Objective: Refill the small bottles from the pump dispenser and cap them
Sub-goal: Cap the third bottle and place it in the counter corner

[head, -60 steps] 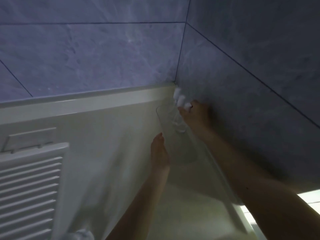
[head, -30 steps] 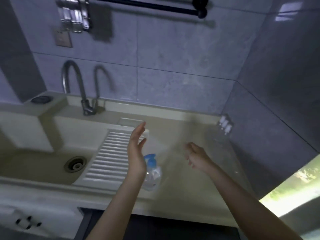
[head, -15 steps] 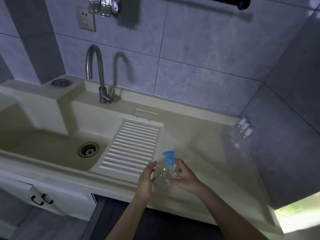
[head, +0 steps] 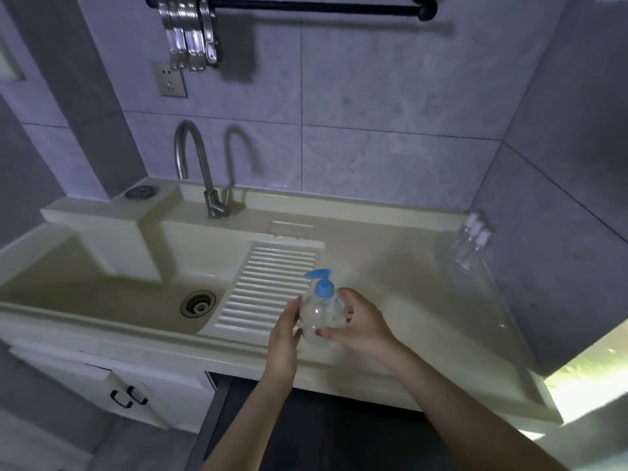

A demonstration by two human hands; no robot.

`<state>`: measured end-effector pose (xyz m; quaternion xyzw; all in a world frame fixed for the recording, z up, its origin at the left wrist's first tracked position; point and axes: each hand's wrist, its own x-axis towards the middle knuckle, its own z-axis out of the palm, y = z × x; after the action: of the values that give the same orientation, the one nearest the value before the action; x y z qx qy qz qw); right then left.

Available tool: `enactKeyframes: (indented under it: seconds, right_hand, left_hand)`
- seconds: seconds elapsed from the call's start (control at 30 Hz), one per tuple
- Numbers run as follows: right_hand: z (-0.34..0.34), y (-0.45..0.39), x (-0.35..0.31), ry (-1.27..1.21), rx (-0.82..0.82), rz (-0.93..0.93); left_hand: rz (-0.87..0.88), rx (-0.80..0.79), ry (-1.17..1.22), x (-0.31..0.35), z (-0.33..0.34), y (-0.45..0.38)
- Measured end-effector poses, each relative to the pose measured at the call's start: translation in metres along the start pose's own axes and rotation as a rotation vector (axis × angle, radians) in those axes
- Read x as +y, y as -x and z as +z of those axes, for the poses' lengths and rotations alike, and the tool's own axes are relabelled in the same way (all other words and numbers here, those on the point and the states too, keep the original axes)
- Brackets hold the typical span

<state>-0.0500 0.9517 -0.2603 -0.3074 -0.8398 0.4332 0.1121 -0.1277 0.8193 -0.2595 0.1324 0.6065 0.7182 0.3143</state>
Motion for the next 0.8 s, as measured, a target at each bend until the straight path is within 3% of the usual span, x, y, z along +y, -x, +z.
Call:
enactKeyframes:
  seconds: [0.13,0.27,0.47,0.8]
  right_hand:
    - [0.003,0.023,-0.026,-0.009,0.023,-0.076]
    - [0.03,0.044,-0.039,-0.057,-0.072,-0.13]
    - [0.074,0.06,-0.081,-0.09,-0.097,-0.167]
    - [0.172,0.029,-0.164,-0.058,0.014,-0.146]
  left_hand:
    - [0.09,0.019,-0.047,0.019,-0.011,0.029]
    - [0.091,0.163,-0.008,0.015,-0.039,0.064]
    - [0.157,0.223,-0.074,0.035,-0.093,0.086]
    - [0.229,0.115,-0.08,0.062,-0.217,0.039]
